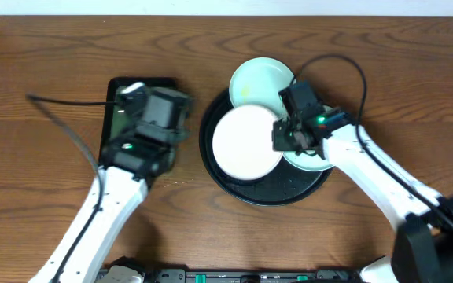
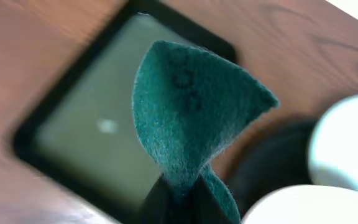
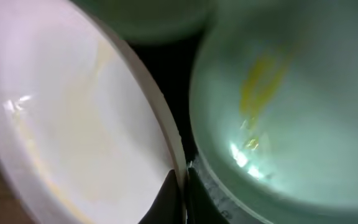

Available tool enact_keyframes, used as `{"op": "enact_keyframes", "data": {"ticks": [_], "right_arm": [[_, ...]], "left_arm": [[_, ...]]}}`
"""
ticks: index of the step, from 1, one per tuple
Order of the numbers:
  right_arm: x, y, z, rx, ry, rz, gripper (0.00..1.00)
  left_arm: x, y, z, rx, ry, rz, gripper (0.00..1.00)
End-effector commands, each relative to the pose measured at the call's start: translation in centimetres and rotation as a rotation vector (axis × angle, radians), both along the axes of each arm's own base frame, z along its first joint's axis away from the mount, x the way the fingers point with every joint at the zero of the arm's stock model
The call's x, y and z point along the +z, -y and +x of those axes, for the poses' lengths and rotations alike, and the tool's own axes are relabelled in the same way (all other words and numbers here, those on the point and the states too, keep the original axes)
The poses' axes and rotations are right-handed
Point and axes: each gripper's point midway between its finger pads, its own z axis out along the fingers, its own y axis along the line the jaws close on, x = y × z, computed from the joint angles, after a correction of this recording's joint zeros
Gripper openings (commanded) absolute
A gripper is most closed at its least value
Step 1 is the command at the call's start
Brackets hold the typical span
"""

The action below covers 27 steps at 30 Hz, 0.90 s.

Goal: Clean dirty plates on tray and stack at the side
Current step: 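Lift the sponge with the left gripper back toward the small tray, then lift the scrubbed white plate with the right gripper and carry it right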

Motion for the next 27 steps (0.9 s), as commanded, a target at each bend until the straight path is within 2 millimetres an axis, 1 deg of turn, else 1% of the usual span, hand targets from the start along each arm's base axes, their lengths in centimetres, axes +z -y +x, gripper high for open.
{"op": "enact_keyframes", "data": {"ticks": [1,3,4,7,10,12,14,16,21,25,27], "right_arm": [[5.6,1.2,2.8,0.104,0.223,-0.173,0.01],[7.9,1.9,3.9,0.149,0.315,-0.274,0.01],[8.9,2.1,4.3,0.176,0.354,-0.325,0.01],[11.8,2.4,5.3,0.268,0.462,-0.497,0.01],[14.6,2.7,6.1,0.332,0.564,-0.723,0.01],[16.6,2.3,6.3,0.355,0.626,-0.863,0.01],[18.2,1.4,6.2,0.38,0.676,-0.955,0.01],[19.6,0.1,5.9,0.42,0.724,-1.021,0.01],[21.9,-2.8,5.2,0.503,0.813,-1.115,0.01],[23.9,-3.7,4.9,0.465,0.874,-1.149,0.01],[24.5,-3.7,4.8,0.444,0.883,-1.167,0.01]], "left_arm": [[0.0,-3.0,-0.5,0.01,-0.046,0.069,0.08],[-0.5,-4.5,-0.9,0.039,-0.083,0.079,0.08],[-0.7,-4.9,-1.0,0.041,-0.096,0.076,0.08],[-1.2,-5.2,-1.1,0.007,-0.124,0.029,0.07],[-1.3,-5.8,-1.0,0.004,-0.128,0.015,0.08],[-1.3,-6.3,-1.0,0.019,-0.129,0.011,0.07],[-1.4,-6.5,-1.0,0.024,-0.129,0.002,0.08],[-1.4,-6.6,-1.0,0.028,-0.131,0.001,0.08],[-1.4,-6.7,-1.1,0.03,-0.132,0.001,0.08],[-1.6,-6.7,-1.1,0.03,-0.135,0.002,0.08],[-1.6,-6.7,-1.1,0.03,-0.136,0.002,0.07]]}}
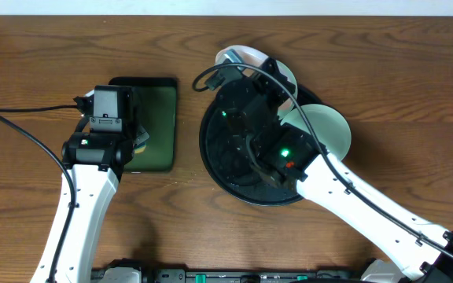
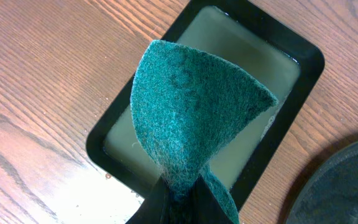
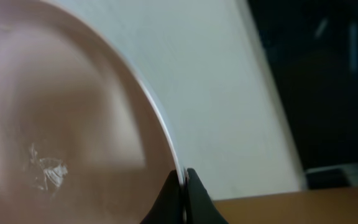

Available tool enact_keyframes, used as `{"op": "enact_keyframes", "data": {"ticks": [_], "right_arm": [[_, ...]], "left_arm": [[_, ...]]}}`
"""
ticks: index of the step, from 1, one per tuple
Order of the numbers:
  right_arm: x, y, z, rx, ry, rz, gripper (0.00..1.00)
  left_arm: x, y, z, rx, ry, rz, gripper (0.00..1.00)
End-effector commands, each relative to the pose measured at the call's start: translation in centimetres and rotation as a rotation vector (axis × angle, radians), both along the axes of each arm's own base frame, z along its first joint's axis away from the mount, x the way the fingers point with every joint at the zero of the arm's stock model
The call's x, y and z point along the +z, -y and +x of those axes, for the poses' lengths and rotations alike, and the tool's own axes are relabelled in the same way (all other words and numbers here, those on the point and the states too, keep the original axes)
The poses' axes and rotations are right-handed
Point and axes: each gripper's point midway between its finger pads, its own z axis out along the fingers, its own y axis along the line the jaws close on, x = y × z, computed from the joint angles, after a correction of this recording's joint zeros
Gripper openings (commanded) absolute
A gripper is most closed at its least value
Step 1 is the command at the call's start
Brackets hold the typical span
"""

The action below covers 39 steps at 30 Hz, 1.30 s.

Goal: Clean dirty plates on tray and stack at the side
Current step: 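Lift the scrubbed white plate with the right gripper and carry it right, then set the white plate on the table's right side and release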

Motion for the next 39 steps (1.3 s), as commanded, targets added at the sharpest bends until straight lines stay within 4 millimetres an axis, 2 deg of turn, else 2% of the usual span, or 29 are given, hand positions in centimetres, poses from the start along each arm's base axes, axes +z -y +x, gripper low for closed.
{"op": "enact_keyframes", "data": {"ticks": [1,5,7,8,10,11,12,13,16,19,21,23,27,31,35,39], "right_arm": [[2.5,1.3,-0.5,-0.068,0.049,-0.092,0.01],[2.4,1.3,-0.6,-0.073,0.054,-0.06,0.01],[1.2,0.9,-0.7,-0.075,0.045,0.086,0.01],[-0.4,0.3,-0.8,-0.036,-0.014,0.127,0.01],[-5.2,-1.8,-1.7,0.121,-0.238,0.101,0.01],[-7.3,-2.2,-2.1,0.161,-0.327,0.084,0.01],[-8.1,-1.7,-1.9,0.136,-0.344,0.08,0.01],[-8.0,-0.7,-1.3,0.066,-0.311,0.097,0.01],[-5.3,3.3,0.8,-0.162,-0.129,0.279,0.01],[-5.1,5.4,2.6,-0.163,-0.176,0.495,0.01],[-6.1,7.0,3.4,-0.153,-0.27,0.658,0.01],[-7.4,9.8,4.2,-0.193,-0.357,0.822,0.01],[-10.4,18.1,5.0,-0.398,-0.45,1.094,0.01],[-13.4,25.9,4.7,-0.559,-0.488,1.221,0.01],[-16.7,32.4,3.7,-0.741,-0.482,1.287,0.01],[-19.7,36.5,3.1,-0.872,-0.47,1.336,0.01]], "left_arm": [[-0.3,-0.2,-0.1,-0.011,-0.016,0.013,0.07],[-0.3,-0.2,-0.1,-0.011,-0.016,0.013,0.07],[-0.3,-0.2,-0.1,-0.011,-0.015,0.013,0.07],[-0.3,-0.2,-0.1,-0.011,-0.014,0.012,0.08],[-0.3,-0.2,-0.1,-0.01,-0.013,0.013,0.08],[-0.3,-0.2,-0.1,-0.011,-0.014,0.012,0.08],[-0.3,-0.2,-0.1,-0.011,-0.014,0.012,0.07],[-0.3,-0.2,-0.1,-0.011,-0.014,0.013,0.08],[-0.4,-0.2,-0.1,-0.011,-0.017,0.013,0.08],[-0.5,-0.2,-0.2,-0.011,-0.021,0.013,0.07],[-0.5,-0.2,-0.2,-0.012,-0.021,0.013,0.08],[-0.5,-0.2,-0.2,-0.014,-0.021,0.015,0.08],[-0.5,-0.2,-0.2,-0.014,-0.02,0.014,0.08],[-0.5,-0.2,-0.2,-0.014,-0.02,0.014,0.08],[-0.5,-0.2,-0.2,-0.014,-0.02,0.014,0.07],[-0.5,-0.2,-0.1,-0.014,-0.016,0.013,0.07]]}}
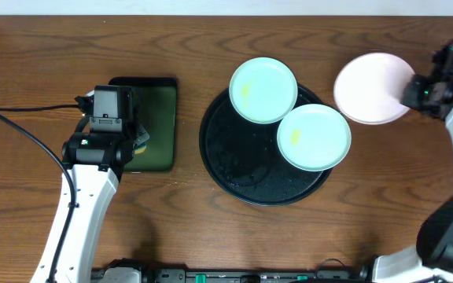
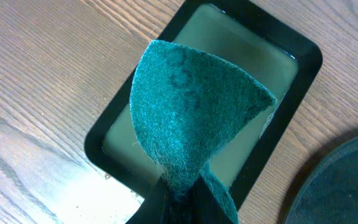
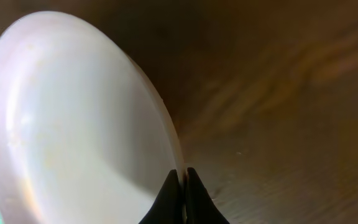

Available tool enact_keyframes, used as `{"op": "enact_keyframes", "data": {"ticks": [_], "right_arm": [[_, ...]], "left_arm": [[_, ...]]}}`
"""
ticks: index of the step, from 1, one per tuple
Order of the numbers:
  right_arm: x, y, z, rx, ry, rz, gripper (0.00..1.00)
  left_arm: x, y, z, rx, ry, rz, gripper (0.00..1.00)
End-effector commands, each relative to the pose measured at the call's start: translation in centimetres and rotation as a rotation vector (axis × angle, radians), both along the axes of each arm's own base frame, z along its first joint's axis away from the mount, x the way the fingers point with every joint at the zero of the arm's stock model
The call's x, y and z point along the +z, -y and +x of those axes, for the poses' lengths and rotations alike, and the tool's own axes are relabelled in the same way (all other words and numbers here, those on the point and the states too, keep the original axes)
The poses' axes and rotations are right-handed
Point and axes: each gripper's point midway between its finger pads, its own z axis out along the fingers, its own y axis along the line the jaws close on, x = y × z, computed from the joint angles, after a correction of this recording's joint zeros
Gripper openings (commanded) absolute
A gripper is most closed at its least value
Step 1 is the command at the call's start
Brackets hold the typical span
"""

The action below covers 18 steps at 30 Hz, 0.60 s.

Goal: Clean dirty plates on tray and stack at the side
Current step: 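Set the white plate on the table's right side and release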

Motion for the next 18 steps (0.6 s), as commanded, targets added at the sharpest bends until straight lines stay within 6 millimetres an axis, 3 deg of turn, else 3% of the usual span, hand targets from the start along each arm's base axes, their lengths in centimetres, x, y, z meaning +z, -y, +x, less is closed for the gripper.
{"op": "enact_keyframes", "data": {"ticks": [1,6,11,14,18], "right_arm": [[-1.4,1.7,0.2,-0.075,0.001,0.087,0.01],[-4.0,4.5,-0.1,-0.144,-0.028,0.102,0.01],[-6.6,5.7,0.0,-0.174,-0.052,0.12,0.01],[-7.8,5.4,0.2,-0.165,-0.068,0.135,0.21],[-8.0,4.0,1.0,-0.101,-0.058,0.154,0.38]], "left_arm": [[-0.4,-0.3,-0.1,0.003,-0.012,0.013,0.08],[-0.4,-0.3,-0.1,0.003,-0.012,0.012,0.08],[-0.5,-0.3,-0.1,0.001,-0.012,0.01,0.08],[-0.4,-0.2,-0.1,0.0,-0.011,0.007,0.07],[-0.4,-0.2,0.1,-0.001,-0.004,0.006,0.07]]}}
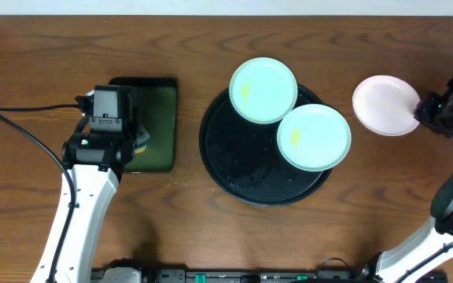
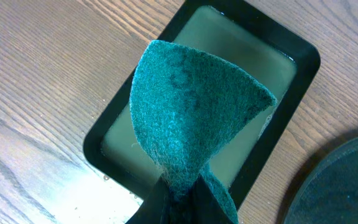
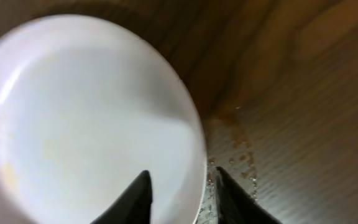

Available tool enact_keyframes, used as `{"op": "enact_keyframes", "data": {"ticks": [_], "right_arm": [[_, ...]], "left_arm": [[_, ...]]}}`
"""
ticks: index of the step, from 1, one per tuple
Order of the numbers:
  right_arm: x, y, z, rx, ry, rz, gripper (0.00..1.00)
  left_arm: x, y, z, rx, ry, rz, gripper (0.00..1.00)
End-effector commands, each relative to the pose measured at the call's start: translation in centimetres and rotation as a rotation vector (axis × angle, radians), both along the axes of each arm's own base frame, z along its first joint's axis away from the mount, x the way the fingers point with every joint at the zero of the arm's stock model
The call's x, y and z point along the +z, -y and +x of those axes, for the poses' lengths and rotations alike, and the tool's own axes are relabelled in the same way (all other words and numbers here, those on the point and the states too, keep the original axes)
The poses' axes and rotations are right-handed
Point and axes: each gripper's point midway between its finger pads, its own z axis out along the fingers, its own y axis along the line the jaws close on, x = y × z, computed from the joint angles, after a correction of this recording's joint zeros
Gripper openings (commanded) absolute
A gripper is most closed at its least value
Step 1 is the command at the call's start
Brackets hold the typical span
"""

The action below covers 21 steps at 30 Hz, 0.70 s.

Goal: Clean dirty plates on tray and stack at the side
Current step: 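Set the white plate on the table's right side and release, then grip the rim of a pale green plate with the right gripper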

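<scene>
A round black tray (image 1: 234, 169) holds two pale green plates, one at the back (image 1: 263, 79) and one at the right (image 1: 314, 137), each with a yellow smear. A pink-white plate (image 1: 384, 104) (image 3: 86, 118) lies on the wood at the far right. My right gripper (image 1: 429, 109) (image 3: 180, 186) is open at its right rim, one finger over the plate and one outside it. My left gripper (image 2: 178, 196) is shut on a green scouring pad (image 2: 191, 118), held above a black rectangular basin (image 1: 154, 126) (image 2: 291, 59) of murky water.
Water drops lie on the wood by the pink plate's rim (image 3: 241, 149). A black cable (image 1: 22, 112) runs from the left arm across the table's left side. The left arm (image 1: 93, 181) stands over the basin's left part.
The right gripper has opened and let go of the pink-white plate, which now lies flat on the table, a little further right. The left gripper and pad have not moved.
The right gripper was shut on the white plate's rim on the tray, the left holding the pad near the basin. Then the plate was lifted over the tray's back. Later it hung right of the tray, and now it rests there, released.
</scene>
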Motion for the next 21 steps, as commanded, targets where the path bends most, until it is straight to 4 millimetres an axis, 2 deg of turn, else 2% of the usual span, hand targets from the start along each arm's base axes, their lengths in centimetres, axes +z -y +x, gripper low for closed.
{"op": "enact_keyframes", "data": {"ticks": [1,3,7,10,13,15,17,21], "right_arm": [[1.1,-1.5,1.5,0.066,0.053,0.025,0.42],[2.4,-2.2,2.2,0.088,0.089,0.029,0.5],[7.4,-4.5,4.2,0.159,0.215,0.031,0.64],[11.8,-7.7,6.0,0.254,0.33,0.036,0.82],[14.3,-12.1,7.3,0.386,0.393,0.03,0.96],[14.4,-15.6,7.9,0.453,0.394,0.018,0.98],[13.5,-18.7,8.3,0.499,0.37,0.001,0.99],[10.4,-25.0,8.6,0.574,0.303,-0.019,0.99]], "left_arm": [[-0.4,-0.2,0.0,0.0,-0.009,0.007,0.08],[-0.4,-0.2,0.0,0.0,-0.009,0.007,0.08],[-0.4,-0.2,0.0,0.0,-0.009,0.006,0.07],[-0.4,-0.2,0.0,0.0,-0.009,0.006,0.07],[-0.4,-0.2,0.0,0.0,-0.009,0.006,0.08],[-0.4,-0.2,0.0,0.0,-0.009,0.006,0.07],[-0.4,-0.2,0.0,0.0,-0.009,0.006,0.08],[-0.4,-0.2,0.0,0.0,-0.009,0.007,0.08]]}}
